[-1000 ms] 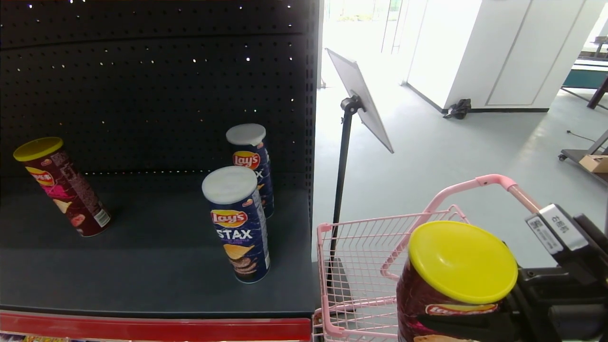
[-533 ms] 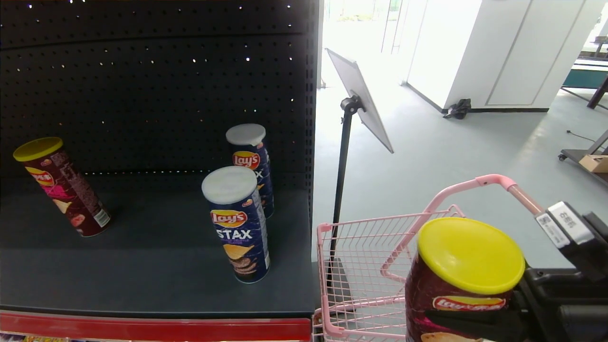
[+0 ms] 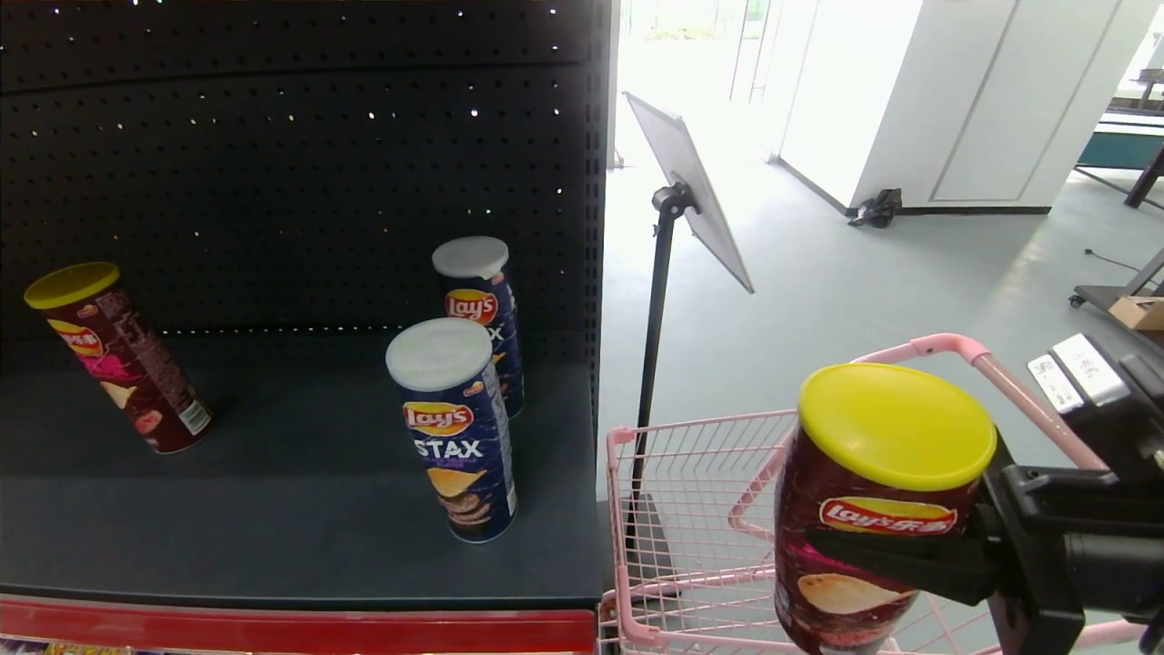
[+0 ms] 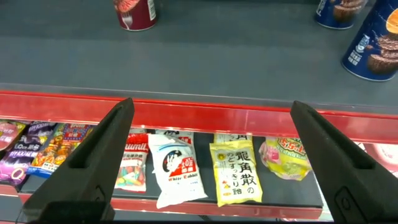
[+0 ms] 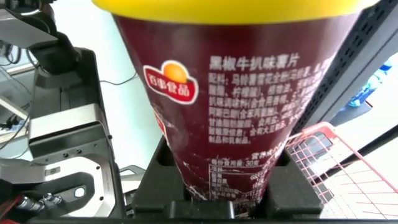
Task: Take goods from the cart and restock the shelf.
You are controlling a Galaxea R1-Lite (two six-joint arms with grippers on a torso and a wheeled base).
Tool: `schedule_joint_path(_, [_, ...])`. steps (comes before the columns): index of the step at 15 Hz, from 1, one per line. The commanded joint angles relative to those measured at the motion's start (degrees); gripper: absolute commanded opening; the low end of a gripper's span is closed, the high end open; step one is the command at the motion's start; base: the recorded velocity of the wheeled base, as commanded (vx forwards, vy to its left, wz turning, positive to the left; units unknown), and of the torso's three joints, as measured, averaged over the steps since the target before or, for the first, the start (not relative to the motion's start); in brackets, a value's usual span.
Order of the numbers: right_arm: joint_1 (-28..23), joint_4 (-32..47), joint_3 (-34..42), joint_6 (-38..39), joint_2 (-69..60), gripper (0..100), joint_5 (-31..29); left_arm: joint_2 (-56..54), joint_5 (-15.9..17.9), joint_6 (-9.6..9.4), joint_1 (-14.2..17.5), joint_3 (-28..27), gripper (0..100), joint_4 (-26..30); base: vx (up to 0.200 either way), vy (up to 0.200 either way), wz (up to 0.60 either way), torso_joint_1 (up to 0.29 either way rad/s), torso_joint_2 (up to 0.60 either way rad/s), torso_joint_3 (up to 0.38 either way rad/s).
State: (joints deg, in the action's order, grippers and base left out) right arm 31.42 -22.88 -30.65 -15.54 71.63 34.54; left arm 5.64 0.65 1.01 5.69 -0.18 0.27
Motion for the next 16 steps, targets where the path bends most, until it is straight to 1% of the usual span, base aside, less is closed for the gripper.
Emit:
schedule_joint_path(1, [0.05, 0.03, 0.15, -0.01, 0.17, 0, -0.08, 0.07, -0.03, -0.22, 0.02, 0.01, 100, 0.00, -0.200, 0.000, 0.00, 0.022, 0.00, -0.002])
schedule_joint_path(9, [0.05, -0.06, 0.06, 0.07, 0.17, 0, -0.35, 0.07, -0.03, -0.22, 0.02, 0.01, 100, 0.00, -0.200, 0.000, 0.00, 0.000, 0.00, 0.002])
schedule_joint_path(16, [0.14, -0.06, 0.41, -0.01, 0.17, 0, -0.26, 0.07, -0.03, -0.22, 0.02, 0.01, 100, 0.00, 0.000, 0.000, 0.00, 0.000, 0.00, 0.000])
